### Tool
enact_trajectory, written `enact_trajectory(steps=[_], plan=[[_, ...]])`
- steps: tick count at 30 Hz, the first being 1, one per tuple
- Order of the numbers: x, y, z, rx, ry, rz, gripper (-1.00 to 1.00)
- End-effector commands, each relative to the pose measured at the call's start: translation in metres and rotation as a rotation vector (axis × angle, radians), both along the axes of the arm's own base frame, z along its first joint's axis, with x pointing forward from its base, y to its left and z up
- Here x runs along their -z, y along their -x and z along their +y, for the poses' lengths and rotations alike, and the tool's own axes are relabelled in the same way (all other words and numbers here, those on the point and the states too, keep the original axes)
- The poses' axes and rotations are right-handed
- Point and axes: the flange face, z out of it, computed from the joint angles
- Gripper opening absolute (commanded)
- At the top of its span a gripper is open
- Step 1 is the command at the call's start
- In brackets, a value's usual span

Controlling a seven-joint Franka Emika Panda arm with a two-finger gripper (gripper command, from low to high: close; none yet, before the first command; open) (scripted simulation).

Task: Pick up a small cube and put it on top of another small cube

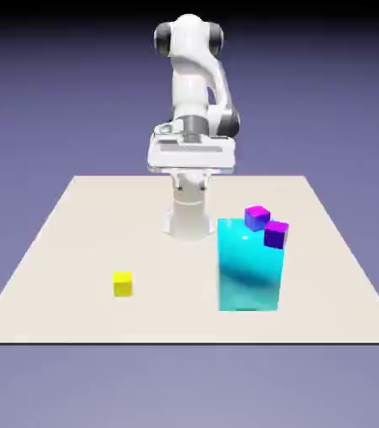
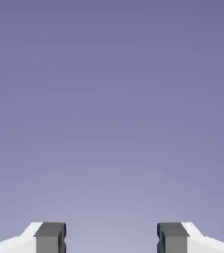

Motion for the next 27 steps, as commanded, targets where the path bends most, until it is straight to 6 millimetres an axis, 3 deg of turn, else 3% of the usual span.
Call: enact_trajectory(steps=[1, 7, 13, 18, 24, 27], plan=[[0.010, -0.007, -0.006, -0.001, 0.004, 0.052, 0.00], [0.077, -0.040, -0.043, -0.011, 0.028, 0.368, 0.00], [0.148, -0.053, -0.085, -0.022, 0.049, 0.685, 0.00], [0.206, -0.050, -0.124, -0.029, 0.062, 0.951, 0.00], [0.266, -0.031, -0.173, -0.028, 0.070, 1.271, 0.00], [0.275, -0.027, -0.182, -0.026, 0.070, 1.324, 0.00]])
